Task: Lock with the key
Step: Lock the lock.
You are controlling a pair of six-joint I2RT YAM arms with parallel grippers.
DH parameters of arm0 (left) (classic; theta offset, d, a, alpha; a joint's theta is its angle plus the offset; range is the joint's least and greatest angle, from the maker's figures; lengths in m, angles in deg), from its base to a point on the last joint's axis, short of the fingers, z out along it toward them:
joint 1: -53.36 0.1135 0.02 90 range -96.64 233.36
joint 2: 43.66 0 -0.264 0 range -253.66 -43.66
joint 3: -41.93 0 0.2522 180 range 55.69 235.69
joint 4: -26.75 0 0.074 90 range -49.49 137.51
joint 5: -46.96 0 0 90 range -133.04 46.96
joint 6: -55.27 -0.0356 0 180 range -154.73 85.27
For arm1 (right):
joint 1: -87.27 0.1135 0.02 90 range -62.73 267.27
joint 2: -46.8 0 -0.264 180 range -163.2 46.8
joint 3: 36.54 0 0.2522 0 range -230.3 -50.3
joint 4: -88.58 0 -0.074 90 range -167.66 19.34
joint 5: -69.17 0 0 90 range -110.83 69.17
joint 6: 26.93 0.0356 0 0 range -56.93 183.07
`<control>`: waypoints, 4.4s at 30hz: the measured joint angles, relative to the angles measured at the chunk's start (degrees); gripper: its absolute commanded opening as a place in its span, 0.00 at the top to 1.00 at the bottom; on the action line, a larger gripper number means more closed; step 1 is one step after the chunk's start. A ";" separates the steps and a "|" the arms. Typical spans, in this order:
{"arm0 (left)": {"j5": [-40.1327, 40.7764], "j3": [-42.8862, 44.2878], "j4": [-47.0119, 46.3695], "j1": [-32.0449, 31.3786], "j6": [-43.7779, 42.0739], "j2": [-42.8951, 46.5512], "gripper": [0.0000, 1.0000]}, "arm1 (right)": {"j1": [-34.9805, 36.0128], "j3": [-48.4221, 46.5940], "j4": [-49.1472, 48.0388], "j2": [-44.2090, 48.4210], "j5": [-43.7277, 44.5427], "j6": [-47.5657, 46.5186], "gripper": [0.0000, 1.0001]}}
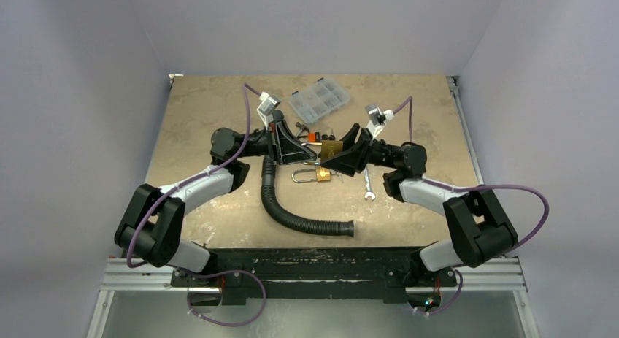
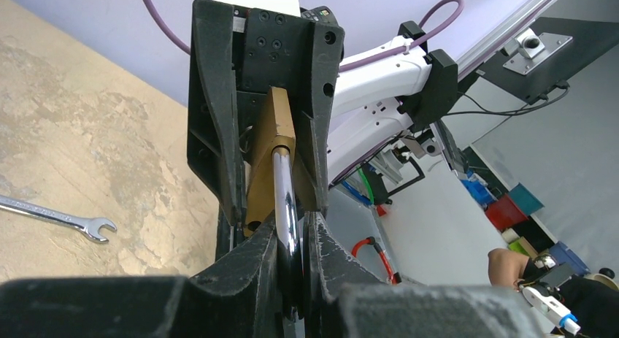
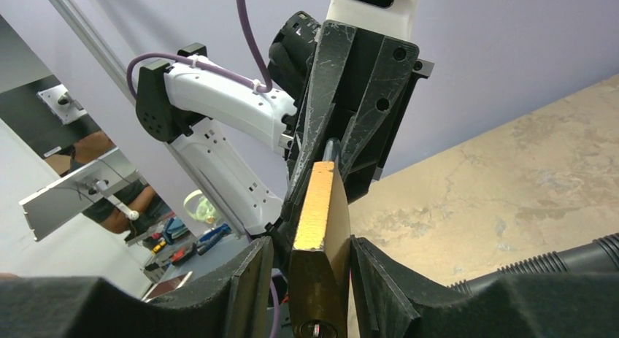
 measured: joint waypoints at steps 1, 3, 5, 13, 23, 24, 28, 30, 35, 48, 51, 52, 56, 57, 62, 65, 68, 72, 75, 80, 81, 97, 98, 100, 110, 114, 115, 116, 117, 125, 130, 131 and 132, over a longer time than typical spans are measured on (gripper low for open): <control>0.00 0.00 0.02 0.00 0.00 -0.04 1.00 | 0.17 0.00 0.00 0.00 0.04 -0.09 0.53; 0.02 0.00 0.00 0.00 0.00 -0.20 1.00 | 0.44 0.00 0.00 -0.09 0.20 -0.28 0.56; 0.02 -0.04 -0.02 0.00 0.00 -0.28 1.00 | 0.50 0.00 0.04 -0.20 0.26 -0.44 0.59; 0.57 -0.57 -0.35 -0.07 -0.72 -0.31 1.00 | 0.59 -0.09 1.75 -0.55 1.01 -0.74 0.86; -0.68 2.05 14.36 0.00 -14.58 1.42 0.92 | -0.44 -0.09 5.75 -0.09 -0.59 -1.70 1.00; -1.07 3.80 19.71 0.00 -18.36 1.75 0.80 | -0.68 -0.09 6.21 0.15 -0.63 -1.70 1.00; -0.85 13.68 42.86 -0.15 -36.39 2.08 0.54 | -1.44 -0.13 7.43 1.03 -0.94 -1.40 1.00; -0.61 16.41 49.66 0.00 -41.99 2.49 0.53 | -1.31 -0.15 7.74 1.66 -1.49 -1.20 1.00; -0.76 19.39 60.57 0.07 -50.80 4.33 0.46 | -1.62 -0.55 7.82 2.60 -3.15 -0.94 1.00; -2.32 19.69 68.08 0.74 -55.41 6.54 0.54 | -2.40 -0.76 6.43 3.76 -4.81 0.11 1.00; -2.80 19.56 66.55 0.74 -54.27 6.64 0.74 | -2.40 -0.76 6.43 3.76 -4.37 0.28 1.00; -3.17 19.45 65.92 0.72 -53.70 6.64 0.80 | -2.40 -0.76 6.45 3.76 -4.17 0.28 1.00; -4.52 18.64 62.29 0.39 -50.66 6.75 1.00 | -2.69 -0.76 6.88 3.74 -3.37 0.31 1.00; -4.57 18.49 61.64 0.35 -50.27 6.75 1.00 | -2.73 -0.76 6.84 3.74 -3.32 0.28 1.00; -4.57 17.70 59.41 -0.07 -47.95 6.75 1.00 | -2.78 -0.76 7.10 3.74 -3.41 0.20 1.00; -4.57 16.92 57.35 -0.15 -46.27 6.69 1.00 | -2.58 -0.76 7.74 3.76 -3.39 -0.39 1.00; -4.66 16.79 56.37 -0.28 -44.83 6.10 1.00 | -2.51 -0.76 8.83 3.76 -3.37 -1.33 1.00; -4.87 16.79 55.91 -0.37 -43.98 5.51 1.00 | -2.51 -0.76 9.90 3.76 -3.39 -2.43 1.00; -4.74 16.79 55.76 -0.98 -43.32 5.05 1.00 | -2.38 -0.76 10.80 3.76 -3.32 -3.65 1.00; -4.70 16.79 55.91 -1.92 -43.30 4.57 1.00 | -2.38 -0.76 11.78 3.76 -4.48 -3.98 1.00; -4.68 16.79 55.93 -2.01 -43.43 4.50 1.00 | -2.38 -0.76 11.80 3.74 -4.61 -3.98 1.00; -4.31 16.79 57.33 -2.23 -44.11 3.50 1.00 | -1.75 -1.07 14.40 2.29 -6.05 -4.50 1.00; -4.33 16.79 57.31 -2.23 -44.11 3.34 1.00 | -1.64 -1.18 14.62 2.08 -6.38 -4.50 1.00; -4.33 16.79 57.29 -2.34 -44.06 3.17 1.00 | -1.40 -1.25 14.88 1.66 -6.75 -4.50 1.00; -5.42 16.00 54.29 -2.75 -42.77 3.26 1.00 | -1.07 -3.23 15.08 0.68 -10.32 -4.44 1.00; -5.70 14.99 52.83 -2.93 -42.07 3.26 1.00 | -1.07 -3.30 15.50 0.63 -11.41 -4.42 1.00; -5.77 14.80 52.43 -2.97 -41.70 3.26 1.00 | -1.07 -3.30 15.52 0.63 -11.56 -4.28 1.00; -5.77 14.53 51.87 -2.97 -41.35 3.26 1.00 | -1.07 -3.32 15.47 0.63 -11.74 -4.20 1.00; -5.77 14.27 51.32 -2.97 -40.87 3.26 1.00 | -1.07 -3.32 15.45 0.63 -11.85 -4.04 1.00; -4.98 11.78 43.30 -3.13 -35.17 2.40 1.00 | -0.87 -5.51 15.69 -1.03 -13.35 -2.95 1.00; -4.94 11.26 41.88 -3.13 -34.07 2.27 1.00 | -0.87 -6.12 15.96 -1.64 -14.05 -2.93 1.00; -4.94 11.26 41.86 -3.13 -34.07 2.25 1.00 | -0.87 -6.21 16.00 -1.70 -14.16 -2.93 1.00; -4.96 11.26 41.83 -3.15 -34.07 2.25 1.00 | -0.87 -6.32 16.02 -1.79 -14.32 -2.93 1.00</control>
